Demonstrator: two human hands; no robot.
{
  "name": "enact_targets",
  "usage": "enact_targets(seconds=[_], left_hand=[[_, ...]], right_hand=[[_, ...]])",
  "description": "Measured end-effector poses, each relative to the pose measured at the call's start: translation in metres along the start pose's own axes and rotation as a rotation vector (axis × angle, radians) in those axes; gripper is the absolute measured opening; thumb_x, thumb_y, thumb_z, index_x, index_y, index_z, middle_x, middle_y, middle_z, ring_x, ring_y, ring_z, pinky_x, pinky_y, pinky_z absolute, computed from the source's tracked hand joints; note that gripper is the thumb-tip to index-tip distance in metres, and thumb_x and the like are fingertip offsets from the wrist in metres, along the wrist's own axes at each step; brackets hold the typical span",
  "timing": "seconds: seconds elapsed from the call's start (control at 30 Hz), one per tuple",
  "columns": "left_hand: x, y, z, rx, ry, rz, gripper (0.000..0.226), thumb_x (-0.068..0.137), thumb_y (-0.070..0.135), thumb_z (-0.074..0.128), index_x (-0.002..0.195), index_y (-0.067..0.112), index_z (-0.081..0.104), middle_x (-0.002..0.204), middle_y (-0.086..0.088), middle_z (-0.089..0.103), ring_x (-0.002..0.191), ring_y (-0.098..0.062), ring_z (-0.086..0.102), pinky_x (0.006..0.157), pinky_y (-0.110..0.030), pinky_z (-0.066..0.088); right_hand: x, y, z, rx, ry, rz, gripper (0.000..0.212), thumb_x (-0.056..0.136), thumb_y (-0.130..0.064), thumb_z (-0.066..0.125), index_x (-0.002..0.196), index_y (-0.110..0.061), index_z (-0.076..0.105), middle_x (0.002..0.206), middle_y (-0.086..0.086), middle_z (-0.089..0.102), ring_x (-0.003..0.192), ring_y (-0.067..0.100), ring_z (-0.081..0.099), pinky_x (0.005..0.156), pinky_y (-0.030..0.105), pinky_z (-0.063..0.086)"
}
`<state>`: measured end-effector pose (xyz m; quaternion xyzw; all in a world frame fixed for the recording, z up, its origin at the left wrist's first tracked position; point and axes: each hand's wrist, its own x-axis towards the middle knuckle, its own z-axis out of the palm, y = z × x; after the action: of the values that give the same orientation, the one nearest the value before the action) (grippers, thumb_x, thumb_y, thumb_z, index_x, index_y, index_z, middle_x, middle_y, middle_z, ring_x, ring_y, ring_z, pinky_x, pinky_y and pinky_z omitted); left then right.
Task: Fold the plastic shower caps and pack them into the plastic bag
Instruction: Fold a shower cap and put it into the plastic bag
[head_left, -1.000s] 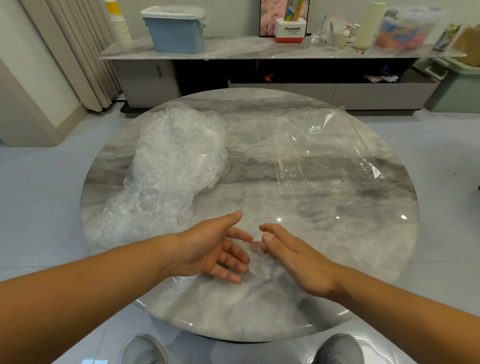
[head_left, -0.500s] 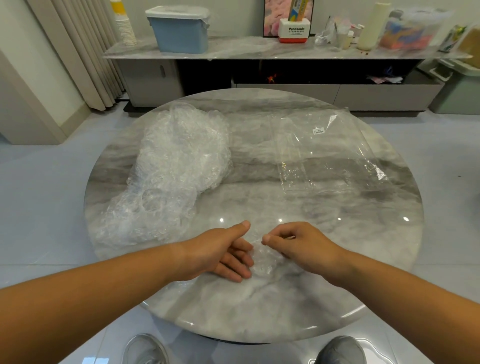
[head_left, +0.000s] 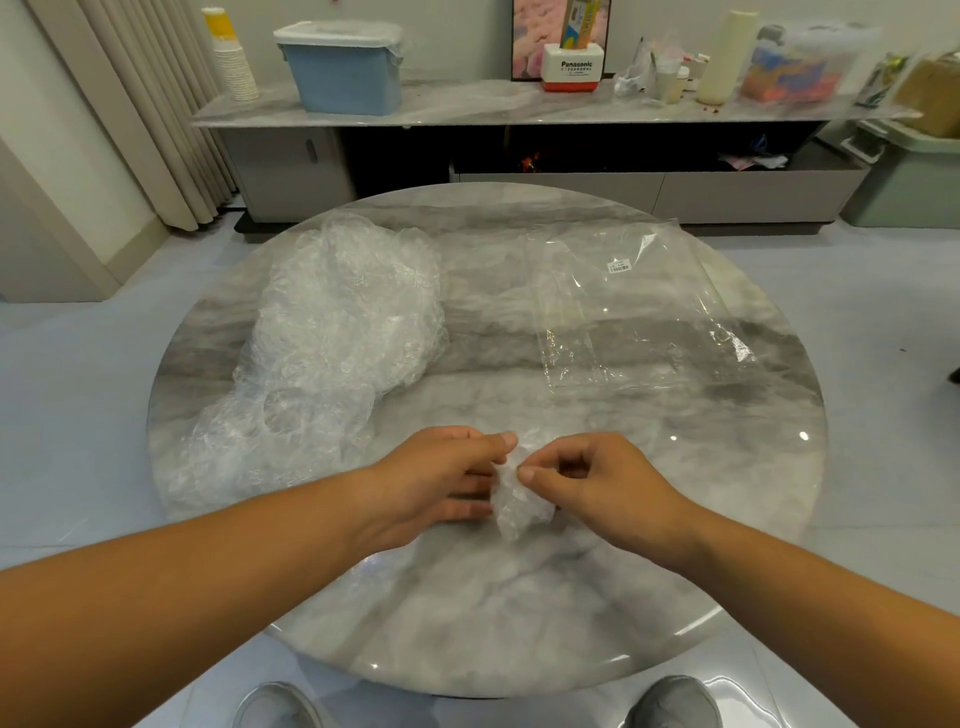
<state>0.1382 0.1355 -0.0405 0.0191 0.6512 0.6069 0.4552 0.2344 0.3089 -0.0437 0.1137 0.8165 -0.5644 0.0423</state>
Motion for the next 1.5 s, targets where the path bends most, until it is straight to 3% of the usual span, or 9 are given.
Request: enact_targets(seconds=[0.17,0.33,0.43,0.53,0.7,0.87,1.0,1.27,1.5], left_hand=[[0.018,0.016,0.018,0.035,0.058,0.051,0.007,0.090,0.013,0.073,0.092,0.006,0.074,0.092,-0.013,0.074,0.078,-0.018,0.069,0.073,-0.027,0.057],[0.037,0.041,0.038,0.170,0.020,0.188,0.019,0.099,0.021,0.060,0.113,0.013,0.070,0.102,-0.006,0.075,0.088,-0.016,0.070,0.092,-0.035,0.054],[0.065,0.056,0.043,0.547,0.087,0.400,0.027,0.102,0.029,0.052,0.128,0.026,0.059,0.124,0.005,0.065,0.113,-0.009,0.062,0.103,-0.031,0.047],[0.093,0.064,0.050,1.060,0.033,0.597,0.032,0.106,0.029,0.042,0.128,0.021,0.063,0.143,0.006,0.048,0.135,-0.011,0.040,0.111,-0.025,0.030],[0.123,0.054,0.052,1.411,-0.083,0.531,0.056,0.100,0.054,0.028,0.118,0.023,0.071,0.162,-0.001,0.031,0.150,-0.019,0.022,0.121,-0.039,0.021],[0.123,0.041,0.045,1.536,-0.124,0.629,0.071,0.095,0.066,0.013,0.121,0.028,0.066,0.155,-0.002,0.035,0.143,-0.022,0.030,0.115,-0.040,0.029],[0.128,0.037,0.041,1.633,-0.057,0.531,0.065,0.101,0.063,0.021,0.152,0.026,0.040,0.169,-0.001,0.009,0.153,-0.021,0.013,0.123,-0.040,0.016],[0.131,0.036,0.047,1.717,0.083,0.583,0.065,0.102,0.061,0.019,0.154,0.024,0.033,0.169,-0.001,0.002,0.150,-0.022,0.009,0.117,-0.041,0.011],[0.156,0.050,0.044,1.709,-0.045,0.625,0.066,0.104,0.057,0.021,0.159,0.020,0.025,0.169,0.000,-0.012,0.155,-0.014,-0.011,0.125,-0.035,-0.002]], right_hand=[[0.004,0.002,-0.022,0.077,0.065,-0.032,0.006,0.083,-0.026,0.084,0.087,-0.024,0.081,0.092,0.018,0.075,0.092,0.042,0.068,0.087,0.053,0.055],[0.009,-0.003,-0.060,0.256,0.195,-0.031,0.032,0.098,-0.034,0.061,0.086,-0.010,0.079,0.086,0.010,0.077,0.077,0.016,0.072,0.072,0.027,0.056],[0.026,-0.002,-0.096,0.438,0.408,-0.004,0.049,0.105,-0.042,0.045,0.092,-0.008,0.077,0.098,0.013,0.077,0.090,0.022,0.073,0.080,0.031,0.058],[0.044,0.000,-0.122,0.567,0.488,0.025,0.058,0.104,-0.052,0.040,0.102,-0.006,0.075,0.109,0.012,0.075,0.104,0.027,0.072,0.094,0.039,0.057],[0.072,0.006,-0.123,0.562,0.401,0.107,0.065,0.101,-0.062,0.037,0.110,-0.008,0.072,0.106,0.005,0.071,0.101,0.026,0.069,0.096,0.042,0.055],[0.074,0.025,-0.111,0.482,0.339,0.189,0.068,0.100,-0.064,0.033,0.111,-0.007,0.070,0.116,0.011,0.070,0.104,0.025,0.068,0.093,0.046,0.056],[0.069,0.048,-0.113,0.503,0.334,0.241,0.071,0.100,-0.063,0.034,0.109,-0.003,0.070,0.117,0.017,0.071,0.110,0.026,0.069,0.099,0.039,0.054],[0.064,0.052,-0.114,0.378,0.271,0.190,0.069,0.104,-0.057,0.027,0.113,-0.003,0.069,0.118,0.011,0.071,0.111,0.020,0.068,0.099,0.027,0.052],[0.065,0.054,-0.114,0.353,0.269,0.162,0.070,0.104,-0.056,0.028,0.114,0.001,0.068,0.116,0.012,0.072,0.108,0.019,0.070,0.091,0.023,0.055]])
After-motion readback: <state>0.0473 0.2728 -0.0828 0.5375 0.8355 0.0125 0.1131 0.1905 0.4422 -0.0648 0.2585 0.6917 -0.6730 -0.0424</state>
